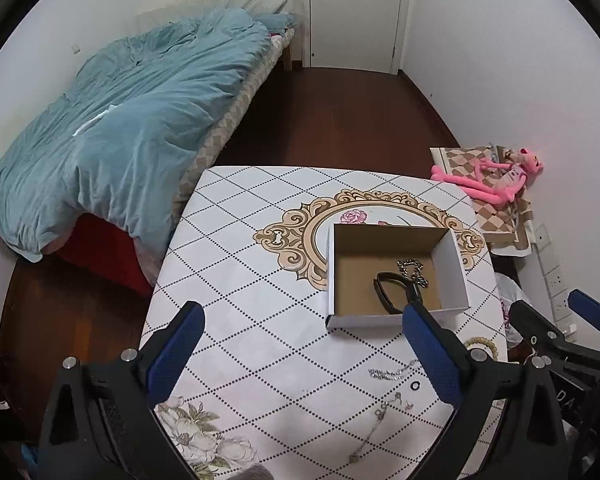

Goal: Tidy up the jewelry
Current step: 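Withdraw both tools from the box back toward the remaining jewelry, then grasp a silver pendant chain with the left tool while the right tool grasps a small silver earring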

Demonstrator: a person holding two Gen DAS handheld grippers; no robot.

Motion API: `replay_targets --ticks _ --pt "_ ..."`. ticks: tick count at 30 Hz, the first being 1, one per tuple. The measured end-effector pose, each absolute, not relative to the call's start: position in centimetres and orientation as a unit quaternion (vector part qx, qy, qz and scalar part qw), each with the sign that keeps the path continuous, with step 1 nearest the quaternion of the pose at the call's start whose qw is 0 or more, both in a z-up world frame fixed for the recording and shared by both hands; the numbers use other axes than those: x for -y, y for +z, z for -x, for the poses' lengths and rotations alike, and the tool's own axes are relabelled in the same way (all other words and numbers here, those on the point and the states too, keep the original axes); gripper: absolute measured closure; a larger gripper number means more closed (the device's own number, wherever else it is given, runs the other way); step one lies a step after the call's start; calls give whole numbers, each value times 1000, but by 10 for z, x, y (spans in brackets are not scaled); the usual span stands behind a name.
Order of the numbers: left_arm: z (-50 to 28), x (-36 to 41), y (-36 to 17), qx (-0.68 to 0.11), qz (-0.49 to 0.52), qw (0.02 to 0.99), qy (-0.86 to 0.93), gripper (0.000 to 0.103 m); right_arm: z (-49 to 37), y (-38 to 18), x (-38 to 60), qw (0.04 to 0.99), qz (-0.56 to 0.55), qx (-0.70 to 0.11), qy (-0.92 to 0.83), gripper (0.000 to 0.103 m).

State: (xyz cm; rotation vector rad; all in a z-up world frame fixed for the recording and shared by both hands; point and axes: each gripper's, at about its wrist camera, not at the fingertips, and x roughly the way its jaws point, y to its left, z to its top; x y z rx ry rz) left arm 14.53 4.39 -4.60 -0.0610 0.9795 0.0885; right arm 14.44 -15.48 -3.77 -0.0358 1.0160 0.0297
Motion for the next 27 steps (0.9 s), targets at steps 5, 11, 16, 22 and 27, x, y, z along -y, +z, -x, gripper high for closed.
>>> replay_targets --ticks 5,11,16,22,27 --pt "-127 -41 -55 -471 23 881 47 2 -126 -45 160 870 6 -493 14 9" --pt "-106 -22 -111 -515 8 857 31 2 -104 -97 187 846 -11 -532 -12 9" --pt "-82 -5 -170 -564 -8 825 11 3 -81 -147 213 818 -29 -574 -28 9" --pt "-56 11 -204 -585 -18 811 -17 3 -63 -192 231 796 -46 -602 -39 9" --pt "-47 27 -217 -595 -35 802 -37 40 -56 -211 236 789 -59 -610 -44 9"
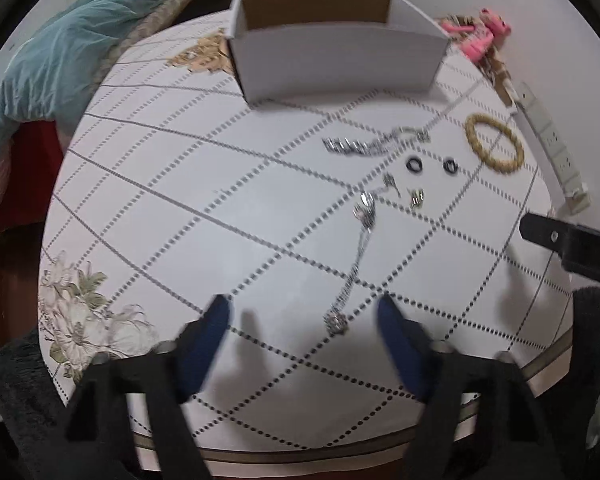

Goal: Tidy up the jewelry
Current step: 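Grasp a silver pendant chain with the left tool while the right tool grasps a small silver earring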

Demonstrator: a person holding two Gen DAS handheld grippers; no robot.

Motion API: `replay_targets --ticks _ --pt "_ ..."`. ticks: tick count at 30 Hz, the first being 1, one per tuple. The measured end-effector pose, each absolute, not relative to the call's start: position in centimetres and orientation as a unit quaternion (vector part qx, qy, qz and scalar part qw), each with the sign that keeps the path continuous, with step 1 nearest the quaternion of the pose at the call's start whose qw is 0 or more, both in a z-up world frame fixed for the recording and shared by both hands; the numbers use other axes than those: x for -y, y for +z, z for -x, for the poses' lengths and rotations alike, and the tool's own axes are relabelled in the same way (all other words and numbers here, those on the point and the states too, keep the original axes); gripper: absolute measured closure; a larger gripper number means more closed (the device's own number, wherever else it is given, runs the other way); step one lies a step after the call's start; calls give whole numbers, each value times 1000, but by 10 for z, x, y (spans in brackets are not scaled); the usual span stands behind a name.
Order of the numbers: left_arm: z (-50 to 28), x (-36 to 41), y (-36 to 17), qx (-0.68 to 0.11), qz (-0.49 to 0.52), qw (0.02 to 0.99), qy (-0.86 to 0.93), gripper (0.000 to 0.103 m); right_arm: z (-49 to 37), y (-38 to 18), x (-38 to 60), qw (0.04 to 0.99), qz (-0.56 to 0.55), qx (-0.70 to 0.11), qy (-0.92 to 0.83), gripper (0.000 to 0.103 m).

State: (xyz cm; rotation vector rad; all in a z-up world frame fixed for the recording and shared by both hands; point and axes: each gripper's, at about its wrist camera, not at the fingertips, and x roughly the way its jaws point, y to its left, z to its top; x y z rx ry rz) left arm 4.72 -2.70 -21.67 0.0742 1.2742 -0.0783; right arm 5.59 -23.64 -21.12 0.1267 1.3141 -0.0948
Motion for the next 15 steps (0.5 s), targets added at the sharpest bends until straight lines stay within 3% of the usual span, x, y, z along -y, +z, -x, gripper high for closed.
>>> replay_targets --ticks 3,5,7,15 --pt "-43 33 -226 -600 -40 798 -47 69 -54 -216 238 787 -62 -612 -45 9" --pt "-42 36 -225 -594 -39 802 -54 77 -55 -217 239 786 -65 -613 -46 9" --pt "-42 40 -224 -592 -37 803 -63 92 -55 -217 239 786 -69 -613 -48 9" --pt "-44 21 -212 -580 -10 812 -65 96 -55 -210 232 788 -94 -609 -14 9"
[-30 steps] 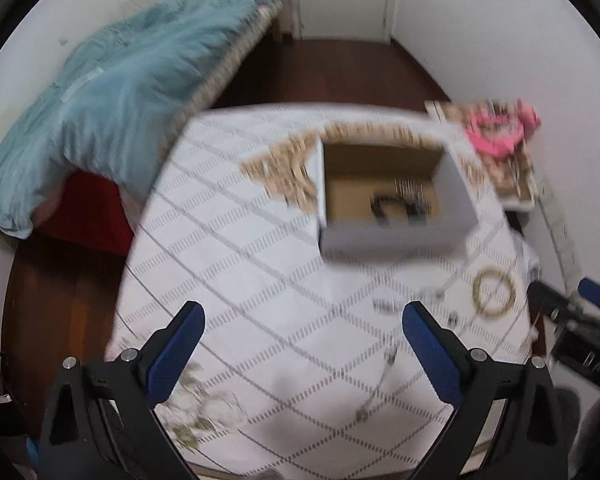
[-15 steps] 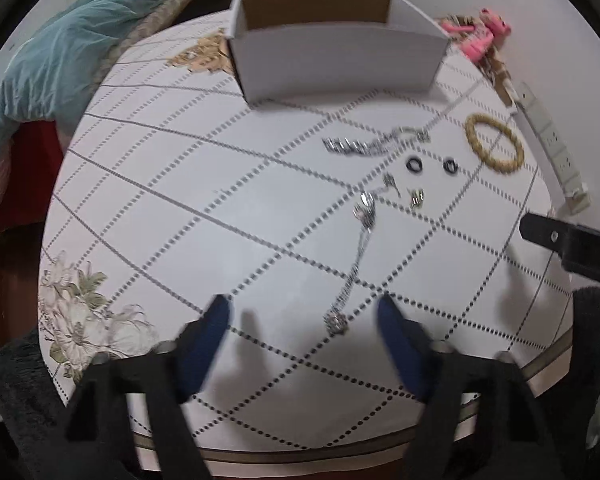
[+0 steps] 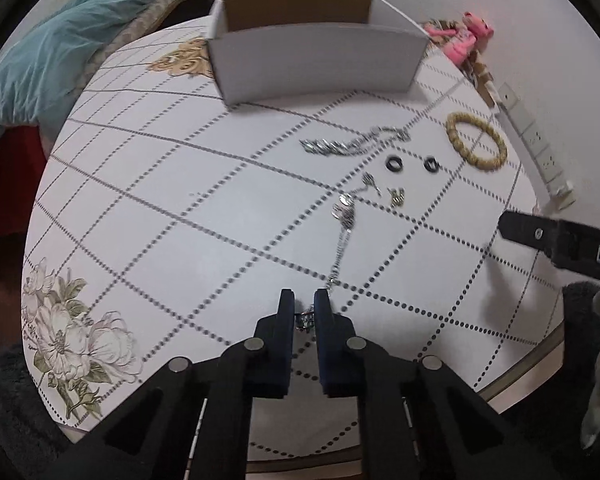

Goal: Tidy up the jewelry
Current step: 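Grasp a silver pendant chain with the left tool while the right tool grasps a small silver earring, then carry both pieces over the white box while both tools open to drop them inside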

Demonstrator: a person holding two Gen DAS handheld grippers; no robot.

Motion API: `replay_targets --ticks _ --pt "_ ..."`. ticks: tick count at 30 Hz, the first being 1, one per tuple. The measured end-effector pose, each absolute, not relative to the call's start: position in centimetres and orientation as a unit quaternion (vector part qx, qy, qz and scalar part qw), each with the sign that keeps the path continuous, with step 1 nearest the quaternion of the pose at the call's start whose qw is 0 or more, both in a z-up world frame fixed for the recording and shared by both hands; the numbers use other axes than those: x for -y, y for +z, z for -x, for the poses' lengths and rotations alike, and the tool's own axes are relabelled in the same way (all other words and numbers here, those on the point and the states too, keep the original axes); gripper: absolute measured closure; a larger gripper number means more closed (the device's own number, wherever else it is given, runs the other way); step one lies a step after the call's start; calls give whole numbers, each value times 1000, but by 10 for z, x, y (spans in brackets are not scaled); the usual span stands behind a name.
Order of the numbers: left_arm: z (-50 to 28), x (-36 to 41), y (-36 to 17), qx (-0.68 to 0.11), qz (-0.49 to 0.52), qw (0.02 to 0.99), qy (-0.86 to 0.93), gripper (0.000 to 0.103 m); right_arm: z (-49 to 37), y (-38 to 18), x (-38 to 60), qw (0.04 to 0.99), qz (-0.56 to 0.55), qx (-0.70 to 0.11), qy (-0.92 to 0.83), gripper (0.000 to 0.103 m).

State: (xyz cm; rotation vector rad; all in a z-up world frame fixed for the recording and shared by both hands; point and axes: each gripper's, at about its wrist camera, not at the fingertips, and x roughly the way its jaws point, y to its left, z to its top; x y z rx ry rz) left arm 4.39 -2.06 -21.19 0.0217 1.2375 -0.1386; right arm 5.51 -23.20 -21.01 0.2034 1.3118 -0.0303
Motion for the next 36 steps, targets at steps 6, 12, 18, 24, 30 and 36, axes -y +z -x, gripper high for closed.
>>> replay_targets --ticks 6,12,18,24,30,36 --pt "-49 -22 -187 -557 20 829 -33 96 -66 -209 190 791 -104 -600 58 11" --pt "-55 -50 -183 -553 34 833 -6 96 -79 -218 143 801 -67 -588 83 44" --pt "-59 -57 -187 -556 43 830 -6 96 -77 -225 122 818 -15 -571 72 94" --pt "-60 -49 -167 -548 53 834 -32 96 -70 -215 136 817 -45 -570 72 94" --pt "-71 -33 -121 -522 50 848 -71 96 -73 -175 153 825 -74 -554 85 94" --pt "-97 -20 -70 -491 61 862 -107 96 -97 -120 163 836 -89 -530 110 94"
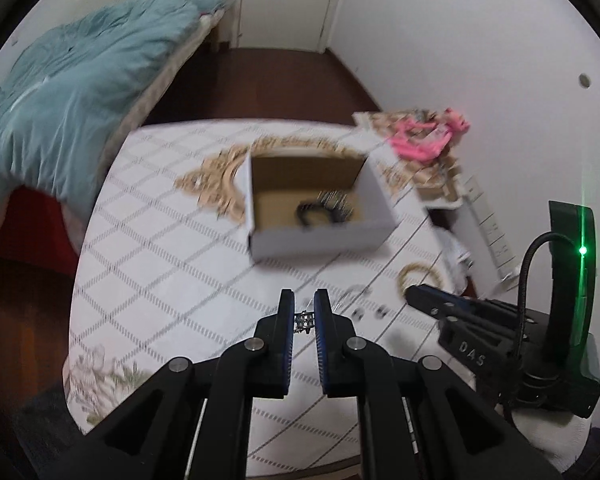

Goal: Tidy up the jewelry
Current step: 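Carry both pieces over the white box while both tools open to drop them inside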

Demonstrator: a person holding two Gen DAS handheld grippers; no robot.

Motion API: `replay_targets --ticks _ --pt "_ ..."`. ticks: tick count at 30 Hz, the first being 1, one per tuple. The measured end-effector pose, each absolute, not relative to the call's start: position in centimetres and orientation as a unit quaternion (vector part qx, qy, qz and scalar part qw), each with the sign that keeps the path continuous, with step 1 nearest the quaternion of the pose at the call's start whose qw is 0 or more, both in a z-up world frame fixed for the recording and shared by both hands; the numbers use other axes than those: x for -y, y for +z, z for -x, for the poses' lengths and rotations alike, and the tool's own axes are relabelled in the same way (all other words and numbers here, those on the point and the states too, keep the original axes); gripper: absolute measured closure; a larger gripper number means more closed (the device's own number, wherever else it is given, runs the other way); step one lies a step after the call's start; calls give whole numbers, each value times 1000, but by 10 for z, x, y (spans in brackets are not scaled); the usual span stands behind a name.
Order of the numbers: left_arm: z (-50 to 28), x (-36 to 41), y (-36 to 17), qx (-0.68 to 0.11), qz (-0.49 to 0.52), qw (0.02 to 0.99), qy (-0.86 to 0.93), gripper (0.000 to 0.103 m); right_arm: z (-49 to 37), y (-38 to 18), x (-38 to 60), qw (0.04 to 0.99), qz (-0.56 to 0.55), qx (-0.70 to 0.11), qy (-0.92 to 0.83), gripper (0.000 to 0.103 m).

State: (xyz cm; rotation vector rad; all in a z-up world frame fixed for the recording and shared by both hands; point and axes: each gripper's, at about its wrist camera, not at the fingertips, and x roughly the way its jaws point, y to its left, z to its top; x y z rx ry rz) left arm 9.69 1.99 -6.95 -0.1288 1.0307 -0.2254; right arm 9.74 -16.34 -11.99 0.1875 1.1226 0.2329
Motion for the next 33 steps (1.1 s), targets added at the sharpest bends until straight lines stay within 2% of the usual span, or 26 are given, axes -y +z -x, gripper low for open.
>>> replay_targets --ticks 6,11,18,27,32,33 --pt "-139 -16 -21 -456 67 878 -129 96 -143 -76 168 839 -107 -516 133 94" --pt "-186 -15 -2 -443 59 884 -138 96 -192 -59 170 840 -107 -515 135 94" --pt "-253 -13 -42 -489 64 858 -144 96 -259 -84 164 812 -98 -558 140 94" --pt "-294 -24 -104 -560 93 816 -112 95 -305 -140 155 776 -70 -615 121 94" --pt "-310 -26 -123 -593 61 801 -53 87 -314 -151 151 769 -45 -629 110 94" --pt "-312 -26 -125 -592 49 803 -40 71 -315 -151 150 768 -41 -630 106 93"
